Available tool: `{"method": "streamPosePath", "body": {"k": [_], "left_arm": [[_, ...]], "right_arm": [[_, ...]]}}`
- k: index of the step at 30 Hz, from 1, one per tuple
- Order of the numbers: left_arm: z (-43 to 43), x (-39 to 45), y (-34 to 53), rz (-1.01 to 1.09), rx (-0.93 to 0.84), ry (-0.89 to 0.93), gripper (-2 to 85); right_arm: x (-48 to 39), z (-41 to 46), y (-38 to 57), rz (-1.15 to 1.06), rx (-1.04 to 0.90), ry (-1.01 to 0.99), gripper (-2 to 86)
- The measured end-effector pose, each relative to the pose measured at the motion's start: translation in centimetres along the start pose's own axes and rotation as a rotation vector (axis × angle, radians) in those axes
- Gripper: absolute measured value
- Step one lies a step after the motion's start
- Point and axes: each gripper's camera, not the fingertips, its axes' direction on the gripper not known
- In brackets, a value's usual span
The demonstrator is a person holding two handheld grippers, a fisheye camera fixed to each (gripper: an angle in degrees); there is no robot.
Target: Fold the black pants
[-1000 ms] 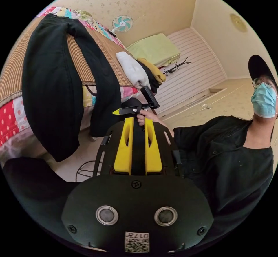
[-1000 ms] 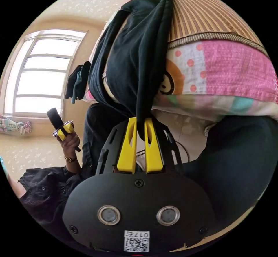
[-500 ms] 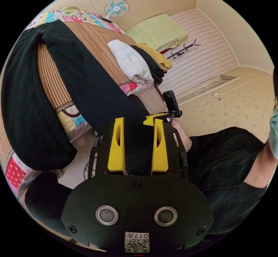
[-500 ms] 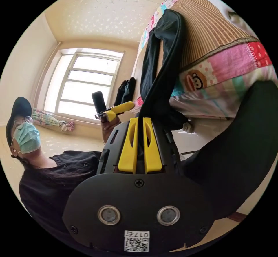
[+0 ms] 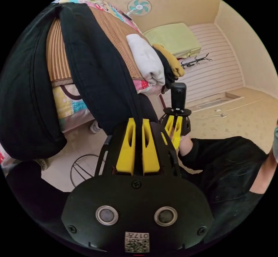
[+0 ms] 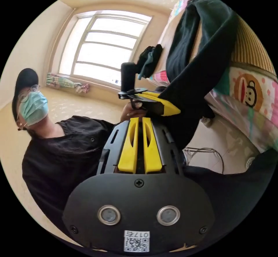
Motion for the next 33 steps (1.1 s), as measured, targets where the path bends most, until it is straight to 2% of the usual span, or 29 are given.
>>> {"method": "streamPosePath", "body": {"k": [2,5,10,15,18,21,24,25,28,33], "left_arm": [[-3.0,-0.8,0.6,0.003,0.045,0.099,3.5],[-6.6,-1.1,0.9,0.026,0.07,0.161,3.5],[-10.4,-1.5,0.0,0.052,0.098,0.241,3.6],[-12.9,-1.9,-0.9,0.053,0.133,0.325,3.7],[-14.8,-2.1,-1.6,0.071,0.162,0.373,3.7],[-16.2,-3.1,-2.1,0.025,0.206,0.51,3.7],[-17.1,-4.0,-1.7,-0.019,0.27,0.597,3.6],[-17.5,-4.6,-1.2,-0.047,0.294,0.585,3.6],[-19.0,-6.3,-0.1,-0.143,0.33,0.496,3.6],[-22.3,-6.9,1.8,-0.226,0.42,0.256,3.7]], "right_arm": [[-0.8,-3.5,-2.4,-0.074,0.048,-0.055,9.0],[-0.6,-10.1,-8.1,-0.096,0.23,0.1,14.8],[9.1,-20.4,-19.6,0.232,0.544,0.544,16.7],[18.9,-25.8,-27.6,0.473,0.585,0.73,16.2],[23.1,-26.8,-31.0,0.502,0.584,0.684,14.6],[26.1,-27.2,-33.2,0.537,0.606,0.615,9.2],[26.0,-27.6,-35.0,0.437,0.734,0.414,4.6],[25.1,-27.1,-36.3,0.34,0.776,0.323,3.8],[22.2,-23.3,-41.8,0.158,0.747,0.242,3.1],[23.4,-12.5,-50.2,0.098,0.588,0.193,3.3]]}}
